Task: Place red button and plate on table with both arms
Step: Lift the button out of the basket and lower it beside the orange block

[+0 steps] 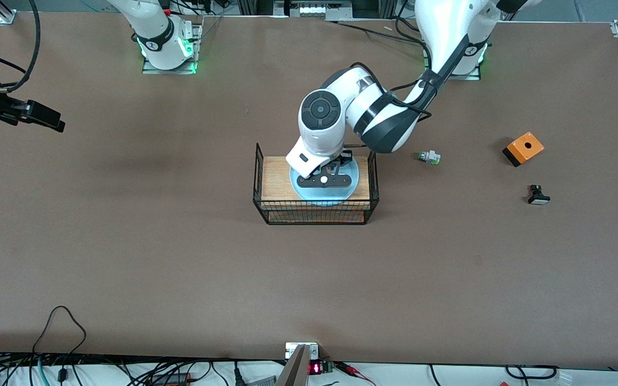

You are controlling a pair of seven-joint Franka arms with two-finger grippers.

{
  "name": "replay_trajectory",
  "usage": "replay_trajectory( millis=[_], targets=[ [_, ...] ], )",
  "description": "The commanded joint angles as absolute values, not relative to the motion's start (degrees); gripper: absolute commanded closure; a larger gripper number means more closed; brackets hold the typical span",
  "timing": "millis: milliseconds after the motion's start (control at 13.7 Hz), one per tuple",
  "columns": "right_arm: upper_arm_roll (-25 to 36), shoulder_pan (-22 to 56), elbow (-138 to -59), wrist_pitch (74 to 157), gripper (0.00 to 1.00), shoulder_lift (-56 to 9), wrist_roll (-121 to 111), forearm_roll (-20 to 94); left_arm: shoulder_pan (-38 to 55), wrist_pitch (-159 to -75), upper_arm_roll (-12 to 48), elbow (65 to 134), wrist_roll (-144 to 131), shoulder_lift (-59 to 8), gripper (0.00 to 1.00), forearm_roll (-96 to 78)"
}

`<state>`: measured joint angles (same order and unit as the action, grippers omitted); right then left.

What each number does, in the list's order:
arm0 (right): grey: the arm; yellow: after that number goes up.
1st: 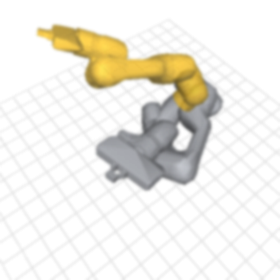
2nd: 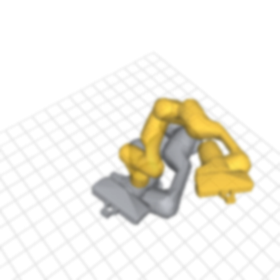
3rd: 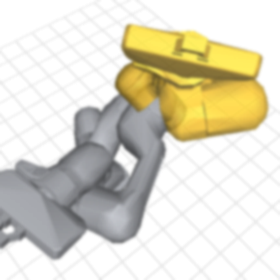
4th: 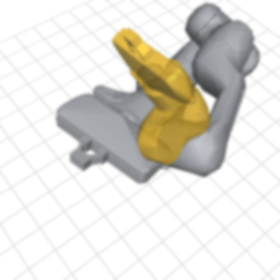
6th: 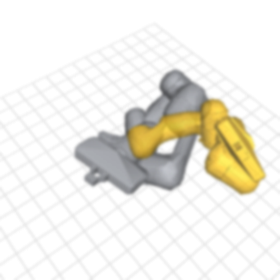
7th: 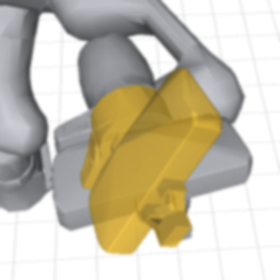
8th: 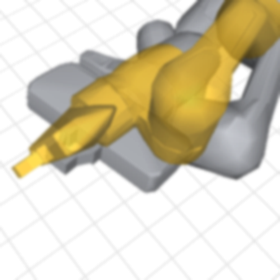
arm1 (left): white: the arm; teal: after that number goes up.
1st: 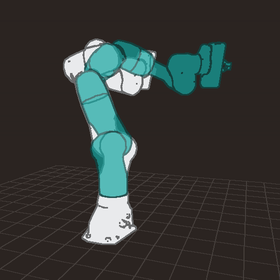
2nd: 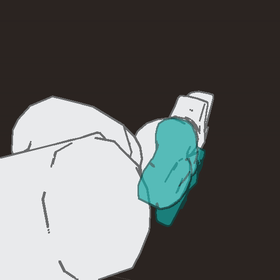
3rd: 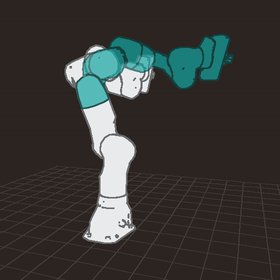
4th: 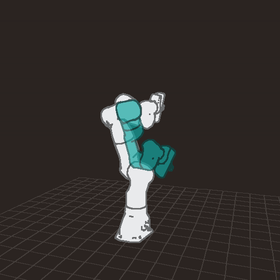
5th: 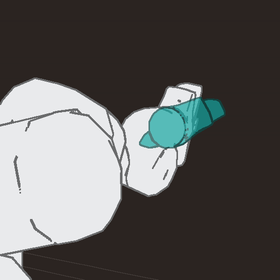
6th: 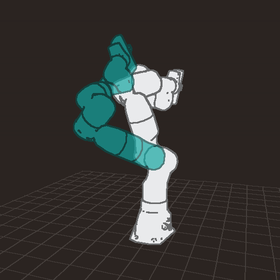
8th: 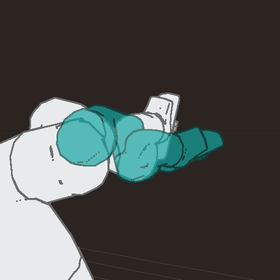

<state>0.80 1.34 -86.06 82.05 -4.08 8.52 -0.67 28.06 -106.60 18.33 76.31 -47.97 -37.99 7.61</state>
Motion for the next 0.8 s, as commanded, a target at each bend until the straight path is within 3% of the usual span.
replay_trajectory(
  millis=[0,292,731],
  targets=[
    [0.44,0.97,-84.55,81.39,0.00,-4.75,8.00,-1.05,24.45,-101.54,18.63,75.85,-47.73,-33.15,0.87,6.59],
    [0.44,0.97,-84.55,81.39,0.00,-4.75,7.91,-1.14,18.47,-91.16,18.72,75.76,-44.33,-25.85,0.87,3.43],
    [0.44,0.88,-84.55,81.39,0.00,-4.75,7.91,-1.14,2.05,-84.99,18.19,76.99,-13.58,-24.60,0.87,4.22]
  ],
)
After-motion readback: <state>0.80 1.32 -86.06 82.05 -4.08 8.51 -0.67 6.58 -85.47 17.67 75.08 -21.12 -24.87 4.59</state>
